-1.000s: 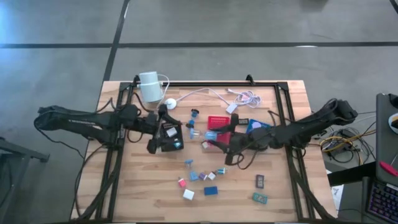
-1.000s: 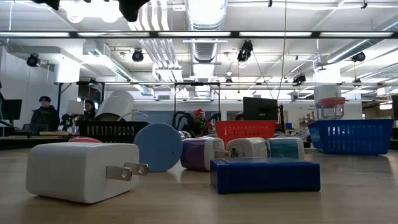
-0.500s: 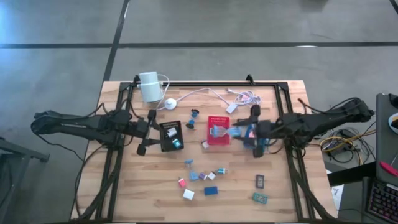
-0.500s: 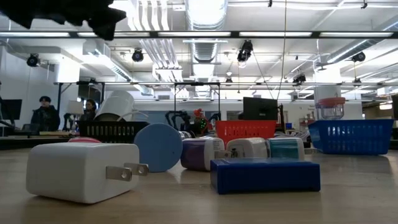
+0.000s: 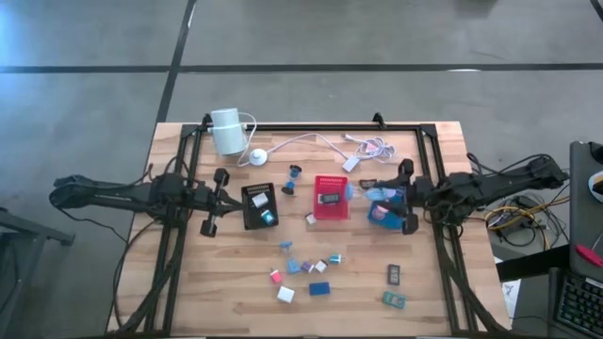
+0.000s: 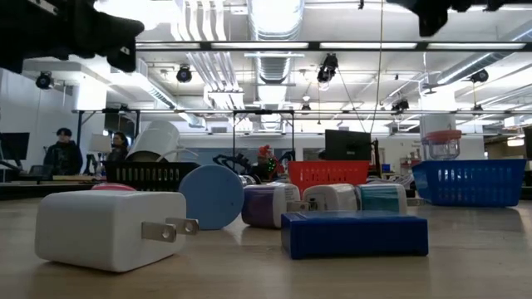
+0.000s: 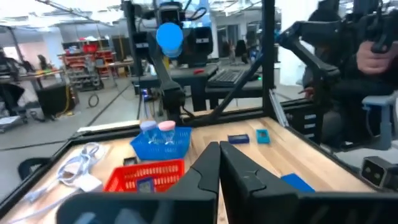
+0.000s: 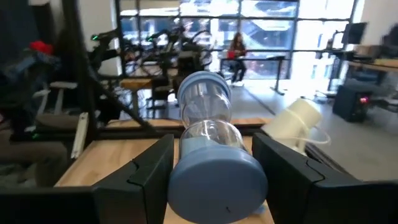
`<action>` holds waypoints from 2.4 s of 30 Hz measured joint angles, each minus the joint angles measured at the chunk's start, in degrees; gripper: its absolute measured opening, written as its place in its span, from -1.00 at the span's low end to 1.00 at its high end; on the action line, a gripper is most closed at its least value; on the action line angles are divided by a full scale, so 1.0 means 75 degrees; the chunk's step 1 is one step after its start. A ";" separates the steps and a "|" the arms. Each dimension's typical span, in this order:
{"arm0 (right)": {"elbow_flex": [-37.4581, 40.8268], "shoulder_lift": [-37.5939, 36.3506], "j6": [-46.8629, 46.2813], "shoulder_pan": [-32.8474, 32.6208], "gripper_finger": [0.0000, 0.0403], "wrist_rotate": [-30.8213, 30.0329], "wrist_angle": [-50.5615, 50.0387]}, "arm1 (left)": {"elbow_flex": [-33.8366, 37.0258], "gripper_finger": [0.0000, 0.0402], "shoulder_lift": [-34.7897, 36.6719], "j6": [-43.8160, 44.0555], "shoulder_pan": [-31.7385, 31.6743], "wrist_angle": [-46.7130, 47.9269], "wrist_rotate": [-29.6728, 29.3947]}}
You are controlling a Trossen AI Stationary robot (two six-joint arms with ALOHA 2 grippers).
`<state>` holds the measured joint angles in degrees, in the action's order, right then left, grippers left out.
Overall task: Pick & Place Office items
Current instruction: Put the right light blue hourglass into the blue bin
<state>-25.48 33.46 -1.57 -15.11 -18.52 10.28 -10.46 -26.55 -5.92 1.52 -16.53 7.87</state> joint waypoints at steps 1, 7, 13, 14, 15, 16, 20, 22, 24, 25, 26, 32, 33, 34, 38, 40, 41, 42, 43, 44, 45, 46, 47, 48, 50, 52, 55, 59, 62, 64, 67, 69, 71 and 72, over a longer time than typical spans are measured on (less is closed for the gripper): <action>0.0161 -0.0120 -0.0035 0.0003 -0.05 -0.0120 0.0133 | 0.0084 -0.93 0.0074 0.0018 0.0000 0.0034 -0.0054; 0.0958 -0.0674 -0.0155 0.0003 -0.05 -0.0272 0.0541 | 0.0395 -0.98 0.0388 -0.0010 0.0000 0.0033 -0.0077; 0.1682 -0.1044 -0.0389 0.0003 -0.05 -0.0298 0.1052 | 0.0464 -0.93 0.0562 -0.0108 0.0000 0.0172 -0.0074; 0.1837 -0.1098 -0.0403 0.0003 -0.05 -0.0303 0.1279 | 0.0467 -0.93 0.0563 -0.0094 0.0000 0.0171 -0.0074; 0.1991 -0.1138 -0.0404 0.0003 -0.05 -0.0313 0.1523 | 0.0470 -0.93 0.0568 -0.0093 0.0000 0.0172 -0.0074; 0.2145 -0.1170 -0.0403 0.0003 -0.05 -0.0329 0.1753 | 0.0472 -0.93 0.0569 -0.0093 0.0000 0.0173 -0.0074; 0.2609 -0.1282 -0.0401 0.0003 -0.05 -0.0331 0.2405 | 0.0504 -0.95 0.0567 -0.0074 0.0000 0.0199 -0.0072; 0.2705 -0.1333 -0.0430 0.0003 -0.05 -0.0333 0.2539 | 0.0527 -0.95 0.0563 -0.0069 0.0000 0.0209 -0.0070; 0.2731 -0.1370 -0.0478 0.0003 -0.05 -0.0336 0.2522 | 0.0541 -0.95 0.0563 -0.0069 0.0000 0.0205 -0.0072; 0.2731 -0.1381 -0.0488 0.0003 -0.05 -0.0336 0.2516 | 0.0542 -0.95 0.0563 -0.0069 0.0000 0.0209 -0.0069; 0.2712 -0.1398 -0.0493 0.0005 -0.05 -0.0338 0.2460 | 0.0542 -0.94 0.0563 -0.0069 0.0000 0.0207 -0.0069; 0.1358 -0.1388 -0.0508 0.0003 -0.05 -0.0934 0.0421 | 0.0542 -0.96 0.0563 -0.0070 0.0000 0.0207 -0.0067; 0.0949 -0.1344 -0.0627 0.0006 -0.05 -0.1062 -0.0264 | 0.0542 -0.96 0.0563 -0.0069 0.0000 0.0207 -0.0066; 0.0517 -0.1257 -0.0836 0.0003 -0.05 -0.1210 -0.0958 | 0.0542 -0.96 0.0563 -0.0069 0.0000 0.0207 -0.0066; -0.1295 -0.0711 -0.2176 0.0009 -0.05 -0.1568 -0.4021 | 0.0542 -0.96 0.0563 -0.0072 0.0000 0.0207 -0.0054; -0.2110 -0.0314 -0.2935 0.0008 -0.05 -0.1579 -0.5334 | 0.0548 -0.96 0.0563 -0.0069 0.0000 0.0207 -0.0054; -0.2487 -0.0103 -0.3276 0.0003 -0.05 -0.1571 -0.5949 | 0.0551 -0.96 0.0563 -0.0067 0.0000 0.0210 -0.0054; -0.2809 0.0102 -0.3594 0.0003 -0.05 -0.1560 -0.6529 | 0.0554 -0.96 0.0563 -0.0059 0.0000 0.0210 -0.0054; -0.3144 0.0316 -0.3846 0.0003 -0.05 -0.1548 -0.7084 | 0.0554 -0.96 0.0563 -0.0037 0.0000 0.0210 -0.0054; -0.3455 0.0531 -0.4077 0.0003 -0.05 -0.1509 -0.7585 | 0.0554 -0.96 0.0563 -0.0032 0.0000 0.0210 -0.0054; -0.3757 0.0733 -0.4288 0.0003 -0.05 -0.1459 -0.8098 | 0.0554 -0.96 0.0563 -0.0013 0.0000 0.0210 -0.0054; -0.4024 0.0933 -0.4482 0.0003 -0.05 -0.1358 -0.8582 | 0.0554 -0.96 0.0563 -0.0007 0.0000 0.0210 -0.0054; -0.4269 0.1124 -0.4636 0.0000 -0.05 -0.1265 -0.9018 | 0.0554 -0.96 0.0563 0.0021 0.0000 0.0210 -0.0053; -0.4521 0.1320 -0.4787 0.0002 -0.05 -0.1184 -0.9429 | 0.0554 -0.96 0.0563 0.0037 0.0000 0.0210 -0.0054; -0.4941 0.1655 -0.5150 -0.0001 -0.05 -0.1076 -1.0191 | 0.0554 -0.96 0.0563 0.0047 0.0000 0.0210 -0.0054; -0.5289 0.1970 -0.5495 0.0003 -0.05 -0.0948 -1.0963 | 0.0554 -0.96 0.0563 0.0047 0.0000 0.0210 -0.0054; -0.5608 0.2382 -0.5780 0.0000 -0.05 -0.0512 -1.1786 | 0.0554 -0.96 0.0563 0.0047 0.0000 0.0211 -0.0054; -0.5628 0.2684 -0.5941 0.0000 -0.05 -0.0053 -1.2184 | 0.0554 -0.96 0.0563 0.0047 0.0000 0.0216 -0.0054; -0.5373 0.2740 -0.5947 0.0003 -0.05 0.0240 -1.2325 | 0.0554 -0.96 0.0563 0.0056 0.0000 0.0221 -0.0054; -0.5219 0.2741 -0.5954 0.0003 -0.05 0.0312 -1.2393 | 0.0554 -0.96 0.0563 0.0074 0.0000 0.0224 -0.0054; -0.4987 0.2686 -0.6026 0.0008 -0.05 0.0459 -1.2460 | 0.0554 -0.96 0.0563 0.0074 0.0000 0.0227 -0.0054; -0.4858 0.2714 -0.6020 0.0009 -0.05 0.0528 -1.2461 | 0.0554 -0.96 0.0563 0.0074 0.0000 0.0227 -0.0054; -0.4742 0.2798 -0.6013 0.0015 -0.05 0.0656 -1.2463 | 0.0554 -0.96 0.0551 0.0073 0.0000 0.0226 -0.0056; -0.4694 0.2850 -0.5991 0.0027 -0.05 0.0733 -1.2463 | 0.0554 -0.96 0.0543 0.0065 0.0000 0.0224 -0.0057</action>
<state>-60.68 54.83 -46.50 -14.91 -13.02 -83.20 -6.31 -22.48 -5.43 1.52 -14.85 7.44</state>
